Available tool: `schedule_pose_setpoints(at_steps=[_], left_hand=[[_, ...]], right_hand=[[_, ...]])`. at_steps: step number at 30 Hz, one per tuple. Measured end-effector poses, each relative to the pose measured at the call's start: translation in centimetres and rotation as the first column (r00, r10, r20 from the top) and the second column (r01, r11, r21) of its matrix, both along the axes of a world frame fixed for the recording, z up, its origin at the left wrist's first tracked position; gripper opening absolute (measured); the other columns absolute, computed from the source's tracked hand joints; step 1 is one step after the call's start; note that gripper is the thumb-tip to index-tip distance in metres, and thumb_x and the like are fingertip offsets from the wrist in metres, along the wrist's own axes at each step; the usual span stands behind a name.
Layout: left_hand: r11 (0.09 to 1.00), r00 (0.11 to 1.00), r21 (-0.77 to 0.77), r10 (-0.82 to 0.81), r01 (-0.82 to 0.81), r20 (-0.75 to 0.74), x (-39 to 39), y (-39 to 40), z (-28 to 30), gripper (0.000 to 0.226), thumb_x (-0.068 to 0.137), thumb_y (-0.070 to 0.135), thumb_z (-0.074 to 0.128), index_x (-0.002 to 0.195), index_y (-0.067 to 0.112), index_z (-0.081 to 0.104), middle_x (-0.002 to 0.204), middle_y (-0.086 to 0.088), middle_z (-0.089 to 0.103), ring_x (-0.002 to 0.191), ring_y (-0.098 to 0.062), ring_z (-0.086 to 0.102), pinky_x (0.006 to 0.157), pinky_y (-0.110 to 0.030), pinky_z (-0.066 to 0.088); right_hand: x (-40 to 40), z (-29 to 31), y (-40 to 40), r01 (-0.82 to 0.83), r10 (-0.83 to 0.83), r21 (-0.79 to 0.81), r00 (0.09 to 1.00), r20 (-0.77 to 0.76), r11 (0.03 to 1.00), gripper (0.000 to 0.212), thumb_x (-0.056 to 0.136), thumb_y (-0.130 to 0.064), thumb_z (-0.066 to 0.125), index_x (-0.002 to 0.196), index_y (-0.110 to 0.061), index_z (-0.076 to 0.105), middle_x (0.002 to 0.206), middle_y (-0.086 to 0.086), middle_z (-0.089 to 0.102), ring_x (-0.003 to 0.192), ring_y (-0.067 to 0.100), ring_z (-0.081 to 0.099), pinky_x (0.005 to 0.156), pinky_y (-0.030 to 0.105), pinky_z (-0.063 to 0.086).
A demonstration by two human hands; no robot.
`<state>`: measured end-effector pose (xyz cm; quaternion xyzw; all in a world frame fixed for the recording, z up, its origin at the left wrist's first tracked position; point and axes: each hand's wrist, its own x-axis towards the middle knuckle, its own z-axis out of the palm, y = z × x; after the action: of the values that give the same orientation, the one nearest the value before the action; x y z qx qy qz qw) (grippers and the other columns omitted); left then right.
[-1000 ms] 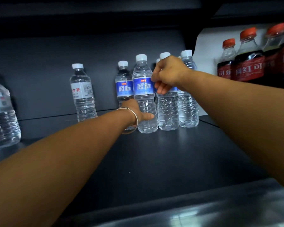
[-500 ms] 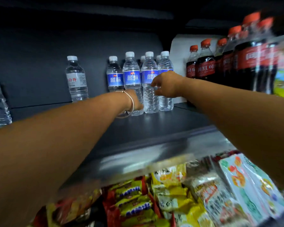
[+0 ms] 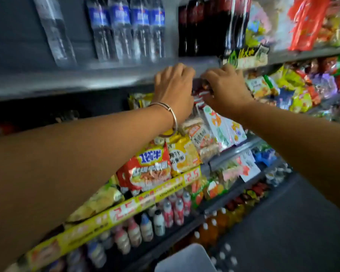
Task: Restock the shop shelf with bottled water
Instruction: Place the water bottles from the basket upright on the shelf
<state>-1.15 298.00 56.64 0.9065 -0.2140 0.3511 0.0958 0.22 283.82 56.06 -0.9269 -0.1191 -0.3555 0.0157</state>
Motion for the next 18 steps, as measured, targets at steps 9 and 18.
schedule_pose_setpoints(at_steps=[9, 18], left_hand=[[0.990, 0.812, -0.003, -0.119, 0.143, -0.571, -1.6, -0.6, -27.0, 0.044, 0.083, 0.006, 0.053, 0.126, 0.009, 0.047, 0.129, -0.015, 0.044, 0.119, -0.033, 0.043, 0.093, -0.043, 0.036], [0.984, 0.458, 0.085, 0.004, 0.156, -0.889, -1.9, 1.3, -54.4, 0.043, 0.089, 0.006, 0.052, 0.130, 0.013, 0.043, 0.136, -0.010, 0.039, 0.127, -0.027, 0.038, 0.106, -0.034, 0.030]], right_hand=[[-1.5, -27.2, -1.2, -0.049, 0.106, 0.109, 0.785, -0.610, 0.993, 0.045, 0.083, -0.015, 0.062, 0.127, -0.009, 0.054, 0.122, 0.022, 0.059, 0.112, 0.039, 0.055, 0.090, 0.042, 0.042], [-4.4, -56.2, 1.0, -0.008, 0.050, 0.049, 0.233, -0.971, 0.999, 0.062, 0.087, -0.038, 0.062, 0.139, -0.016, 0.039, 0.141, 0.009, 0.044, 0.130, 0.025, 0.039, 0.103, 0.030, 0.033]])
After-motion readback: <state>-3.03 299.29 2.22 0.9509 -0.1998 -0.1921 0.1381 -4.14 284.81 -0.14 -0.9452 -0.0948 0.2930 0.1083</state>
